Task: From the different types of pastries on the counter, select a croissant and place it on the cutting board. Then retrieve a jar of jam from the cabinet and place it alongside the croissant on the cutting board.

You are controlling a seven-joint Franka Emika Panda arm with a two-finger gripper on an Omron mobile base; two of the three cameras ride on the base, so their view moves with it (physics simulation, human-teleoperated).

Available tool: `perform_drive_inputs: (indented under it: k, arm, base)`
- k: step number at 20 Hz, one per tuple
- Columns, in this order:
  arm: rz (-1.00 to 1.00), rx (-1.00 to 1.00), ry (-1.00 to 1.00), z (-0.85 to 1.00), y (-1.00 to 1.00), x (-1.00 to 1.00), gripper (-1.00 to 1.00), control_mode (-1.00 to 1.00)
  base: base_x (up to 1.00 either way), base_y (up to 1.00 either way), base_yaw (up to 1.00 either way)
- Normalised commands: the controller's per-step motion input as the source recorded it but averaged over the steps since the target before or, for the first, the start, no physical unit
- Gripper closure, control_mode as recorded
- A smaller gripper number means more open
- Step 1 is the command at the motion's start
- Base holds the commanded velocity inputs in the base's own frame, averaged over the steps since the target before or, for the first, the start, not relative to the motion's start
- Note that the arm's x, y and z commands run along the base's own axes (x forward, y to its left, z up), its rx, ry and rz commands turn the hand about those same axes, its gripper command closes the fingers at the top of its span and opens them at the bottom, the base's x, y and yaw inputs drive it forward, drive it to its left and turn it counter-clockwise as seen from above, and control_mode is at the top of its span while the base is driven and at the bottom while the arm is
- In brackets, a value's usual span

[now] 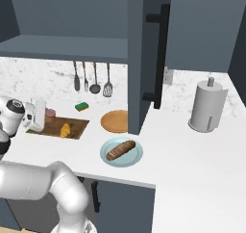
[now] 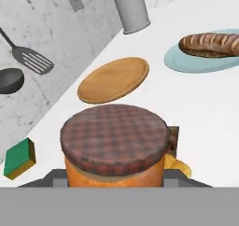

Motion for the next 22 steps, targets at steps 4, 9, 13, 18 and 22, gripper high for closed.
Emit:
perform_drive_inputs:
  k: [4,9,13,18,22]
  arm:
    - [0.0,0.23,0.04,-0.48,0.43,0.47,1.0,-1.0]
    - [-0.01,0.05,0.13,-0.51,0.05,0.54,1.0,-1.0]
    - [0.0,0.0,0.01,-0.08,0.01,0.0,1.0,-1.0]
    - [-0.06,-0.05,0.13,-0.73,0.03,0.09,1.0,-1.0]
    - [-0.1,-0.19,0.13,-0.38,-0.01,0.34,1.0,-1.0]
  base:
    - [0.0,0.0,0.0]
    - [0.0,0.0,0.0]
    - [0.0,0.0,0.0]
    - [0.0,0.0,0.0]
    - [0.0,0.0,0.0]
